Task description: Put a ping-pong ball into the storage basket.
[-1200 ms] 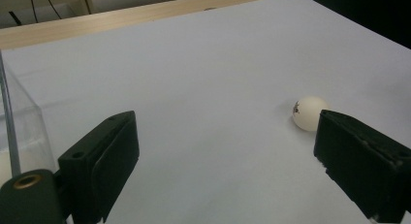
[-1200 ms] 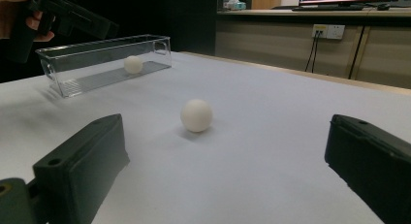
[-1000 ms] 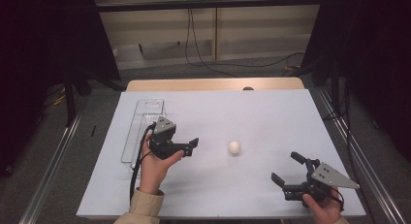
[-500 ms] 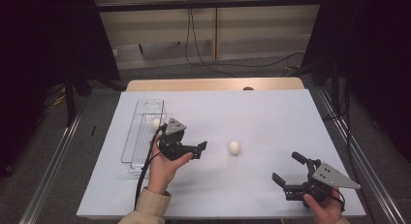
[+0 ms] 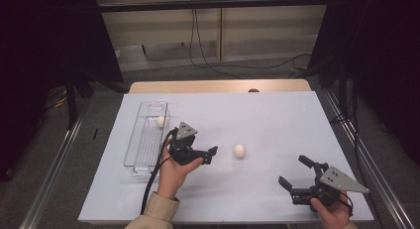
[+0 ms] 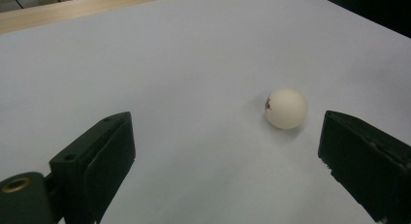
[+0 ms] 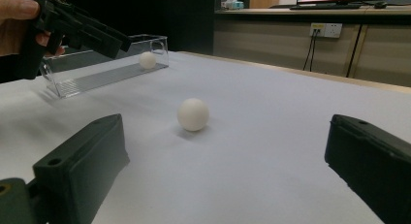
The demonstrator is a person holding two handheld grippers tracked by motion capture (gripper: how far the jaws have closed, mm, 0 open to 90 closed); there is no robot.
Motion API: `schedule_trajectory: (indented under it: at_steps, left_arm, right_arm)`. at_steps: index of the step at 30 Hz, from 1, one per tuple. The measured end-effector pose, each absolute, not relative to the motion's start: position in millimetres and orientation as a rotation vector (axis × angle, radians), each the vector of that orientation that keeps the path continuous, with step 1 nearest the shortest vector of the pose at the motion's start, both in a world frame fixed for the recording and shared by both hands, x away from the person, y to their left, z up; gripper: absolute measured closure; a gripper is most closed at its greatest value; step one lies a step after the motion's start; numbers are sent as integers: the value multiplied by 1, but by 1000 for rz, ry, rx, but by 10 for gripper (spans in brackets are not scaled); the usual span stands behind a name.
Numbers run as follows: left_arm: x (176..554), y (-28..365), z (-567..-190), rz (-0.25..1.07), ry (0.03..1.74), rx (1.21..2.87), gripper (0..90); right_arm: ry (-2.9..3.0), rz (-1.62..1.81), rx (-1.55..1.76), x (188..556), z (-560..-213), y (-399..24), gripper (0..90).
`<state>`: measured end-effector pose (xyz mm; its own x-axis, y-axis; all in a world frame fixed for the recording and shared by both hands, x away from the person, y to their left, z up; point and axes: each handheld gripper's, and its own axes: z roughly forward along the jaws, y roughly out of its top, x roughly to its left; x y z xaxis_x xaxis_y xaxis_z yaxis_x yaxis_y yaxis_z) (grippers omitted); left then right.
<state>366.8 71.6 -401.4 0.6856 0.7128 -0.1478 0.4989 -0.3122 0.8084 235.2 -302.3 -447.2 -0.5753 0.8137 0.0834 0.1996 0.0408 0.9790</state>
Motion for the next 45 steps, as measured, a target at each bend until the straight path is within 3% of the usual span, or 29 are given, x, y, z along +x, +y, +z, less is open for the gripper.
schedule_trajectory:
  at_steps: [45]
  left_arm:
    - [368, 38, -423, 269, 877, 2006, 58]
  right_arm:
    - [1798, 1580, 1033, 238, -447, -306, 10]
